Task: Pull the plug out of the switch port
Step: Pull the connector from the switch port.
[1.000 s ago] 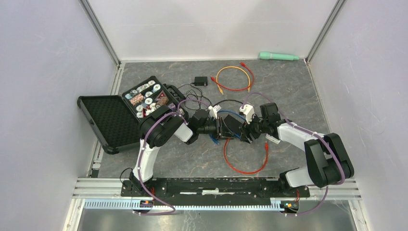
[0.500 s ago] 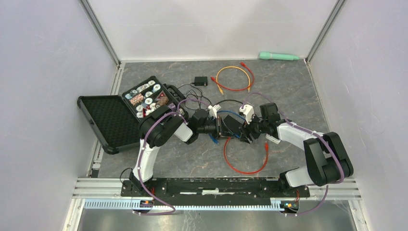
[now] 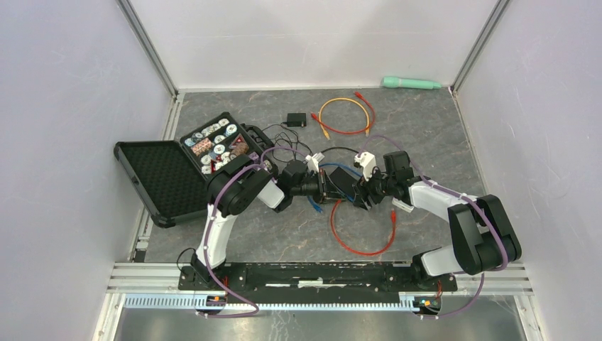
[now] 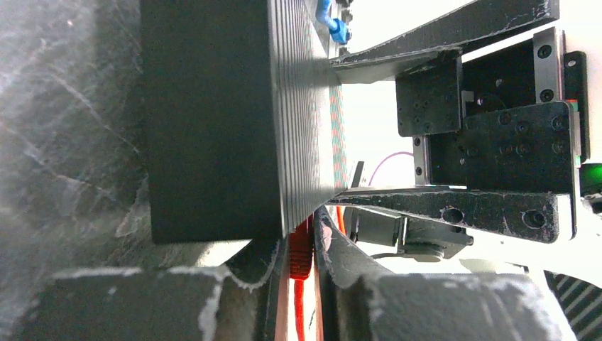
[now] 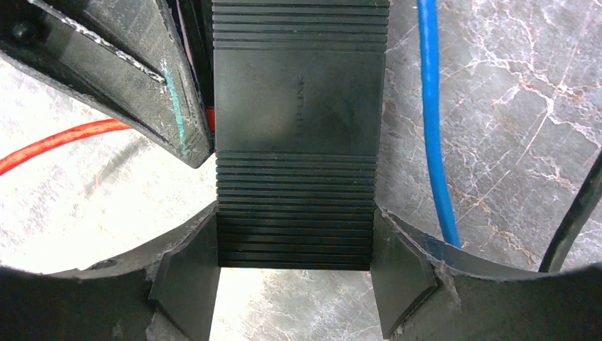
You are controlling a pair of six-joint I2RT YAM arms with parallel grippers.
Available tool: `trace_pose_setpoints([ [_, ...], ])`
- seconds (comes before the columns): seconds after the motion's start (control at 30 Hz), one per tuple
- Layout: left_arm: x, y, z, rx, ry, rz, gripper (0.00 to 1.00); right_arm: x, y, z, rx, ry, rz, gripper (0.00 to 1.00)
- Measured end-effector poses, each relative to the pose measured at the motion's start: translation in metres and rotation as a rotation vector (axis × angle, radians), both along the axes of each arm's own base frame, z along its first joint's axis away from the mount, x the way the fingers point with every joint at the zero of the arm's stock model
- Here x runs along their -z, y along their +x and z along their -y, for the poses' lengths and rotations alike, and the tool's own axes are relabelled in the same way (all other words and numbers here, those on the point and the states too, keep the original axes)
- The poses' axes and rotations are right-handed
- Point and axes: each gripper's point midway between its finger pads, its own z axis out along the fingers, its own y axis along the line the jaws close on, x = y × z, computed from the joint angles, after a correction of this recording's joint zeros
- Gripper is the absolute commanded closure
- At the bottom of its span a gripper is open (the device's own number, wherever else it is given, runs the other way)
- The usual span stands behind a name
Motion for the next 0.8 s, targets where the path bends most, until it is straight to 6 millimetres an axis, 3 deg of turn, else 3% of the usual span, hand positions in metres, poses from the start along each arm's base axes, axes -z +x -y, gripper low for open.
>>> trace_pose_setpoints([
  [0.23,-0.0019,0.0062,-0.0001,-0.028,-0.005,0.002,0.98,-0.0015,0.0048,-0.0002,0.041,0.01,-0.001,1.0],
  [0.6,-0.0035,0.0065,0.0001,-0.012,-0.007,-0.004,0.98,-0.0028,0.007,0.0072,-0.053,-0.017,0.058,1.0],
  [0.8,-0.0051,0.0097,-0.0003,-0.013,-0.01,-0.003,0.98,-0.0047,0.0089,0.0059,0.003,0.013,0.031,1.0],
])
